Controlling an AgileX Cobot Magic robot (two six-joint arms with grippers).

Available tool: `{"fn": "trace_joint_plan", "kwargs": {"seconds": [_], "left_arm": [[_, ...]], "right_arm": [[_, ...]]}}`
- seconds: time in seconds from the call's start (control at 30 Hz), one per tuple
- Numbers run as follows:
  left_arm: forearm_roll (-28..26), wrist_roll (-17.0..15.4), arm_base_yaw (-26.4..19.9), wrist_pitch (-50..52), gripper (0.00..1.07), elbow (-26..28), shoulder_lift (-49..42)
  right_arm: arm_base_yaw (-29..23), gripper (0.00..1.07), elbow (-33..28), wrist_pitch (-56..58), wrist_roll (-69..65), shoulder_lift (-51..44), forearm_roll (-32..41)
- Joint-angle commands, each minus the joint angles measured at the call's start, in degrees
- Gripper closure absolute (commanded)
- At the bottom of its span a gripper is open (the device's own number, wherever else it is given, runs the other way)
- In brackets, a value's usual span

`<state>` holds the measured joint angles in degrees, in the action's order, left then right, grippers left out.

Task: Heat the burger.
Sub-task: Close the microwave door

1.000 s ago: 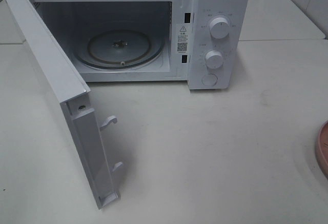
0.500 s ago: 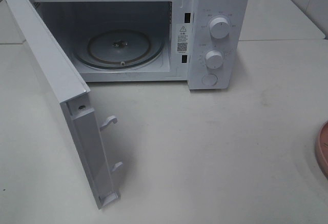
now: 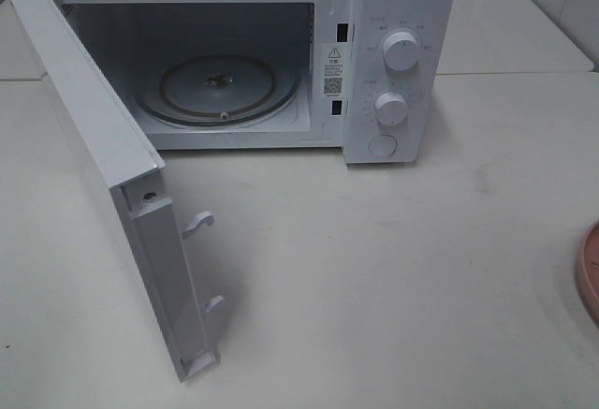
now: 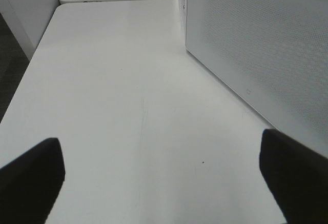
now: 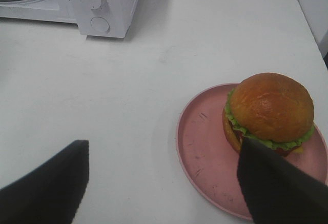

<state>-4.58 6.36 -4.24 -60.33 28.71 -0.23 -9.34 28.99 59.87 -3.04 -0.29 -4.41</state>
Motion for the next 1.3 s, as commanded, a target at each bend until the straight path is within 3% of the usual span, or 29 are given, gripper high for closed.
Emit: {"fn": "trace_joint_plan", "kwargs": {"seconds": [0.03, 1.3], "left_arm": [[-0.3, 0.1, -0.3, 0.8, 0.09, -0.1, -1.2], [-0.5, 0.0, -0.3, 0.8, 0.09, -0.1, -1.2]], "right_arm": [[0.3, 0.31, 0.1, -0.4, 0.2, -1.5, 0.0], [0.3, 0.31, 0.1, -0.4, 0.2, -1.5, 0.0]]}}
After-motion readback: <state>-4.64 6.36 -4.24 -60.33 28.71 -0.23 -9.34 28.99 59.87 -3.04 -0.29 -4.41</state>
